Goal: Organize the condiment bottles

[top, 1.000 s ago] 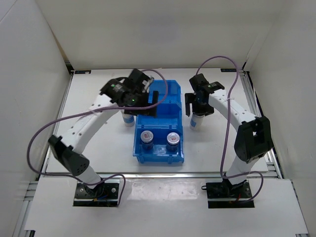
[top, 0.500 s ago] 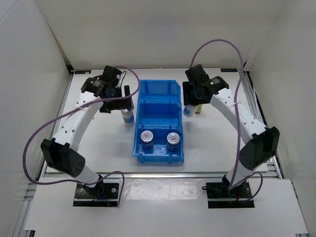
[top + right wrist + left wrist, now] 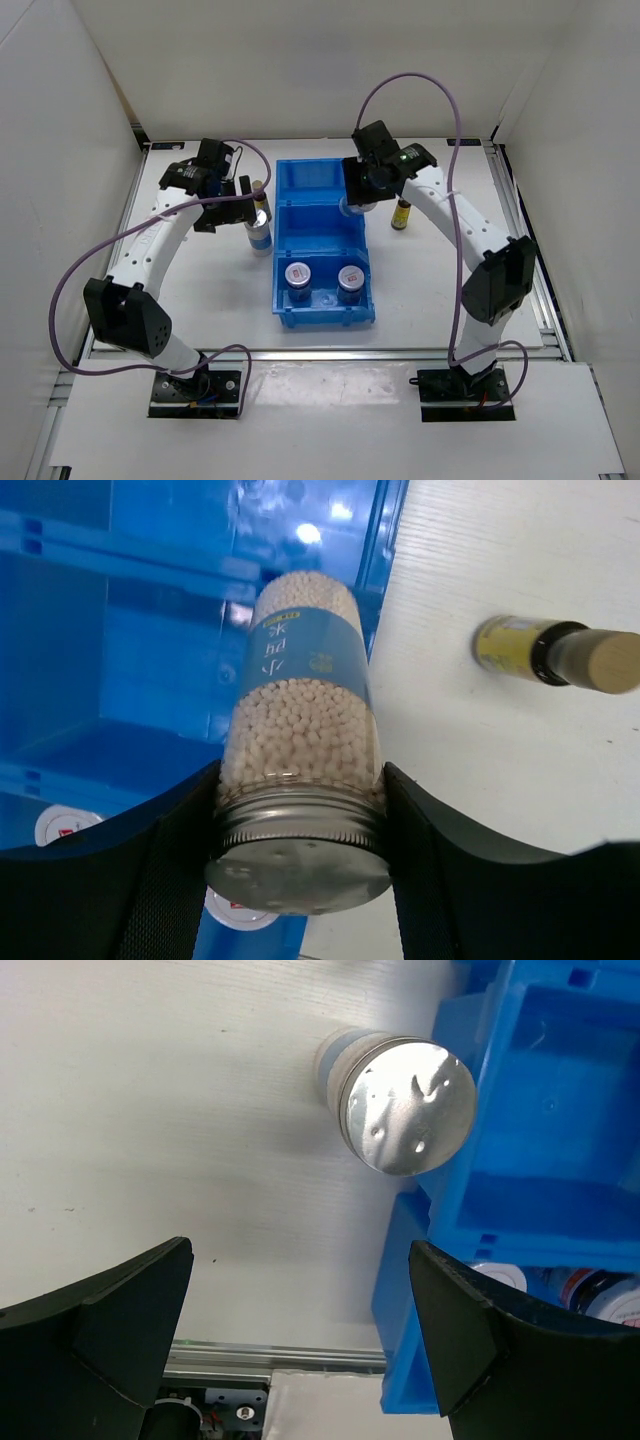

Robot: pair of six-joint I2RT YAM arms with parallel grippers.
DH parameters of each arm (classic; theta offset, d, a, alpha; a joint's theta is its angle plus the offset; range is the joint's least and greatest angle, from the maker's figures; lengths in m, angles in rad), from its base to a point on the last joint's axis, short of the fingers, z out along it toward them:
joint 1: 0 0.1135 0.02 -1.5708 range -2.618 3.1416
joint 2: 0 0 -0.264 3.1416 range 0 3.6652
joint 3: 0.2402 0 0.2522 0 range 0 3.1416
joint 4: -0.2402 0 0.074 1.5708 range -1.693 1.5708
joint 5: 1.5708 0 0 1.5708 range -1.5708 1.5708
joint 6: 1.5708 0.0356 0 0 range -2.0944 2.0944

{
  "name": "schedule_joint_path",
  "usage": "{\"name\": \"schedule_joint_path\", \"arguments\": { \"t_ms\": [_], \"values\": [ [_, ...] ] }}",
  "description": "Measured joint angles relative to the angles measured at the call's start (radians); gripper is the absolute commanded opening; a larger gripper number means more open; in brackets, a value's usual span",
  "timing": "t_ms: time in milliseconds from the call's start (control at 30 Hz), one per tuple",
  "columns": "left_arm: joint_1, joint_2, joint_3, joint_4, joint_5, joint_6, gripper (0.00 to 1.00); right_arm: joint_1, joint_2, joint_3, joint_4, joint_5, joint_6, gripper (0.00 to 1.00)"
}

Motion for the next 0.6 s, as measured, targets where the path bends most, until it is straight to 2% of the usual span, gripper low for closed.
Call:
{"name": "schedule_joint_path", "arguments": {
  "t_ms": [300, 600],
  "values": [
    [0.0, 0.0, -0.002, 0.018, 0.01, 0.0, 1.0, 0.003, 0.088, 0.002, 0.026, -0.062, -0.013, 0.0],
    [0.0, 0.0, 0.003, 0.019, 0.024, 0.001, 1.0, 0.002, 0.09, 0.0, 0.025, -0.064, -0.029, 0.0]
  ]
}}
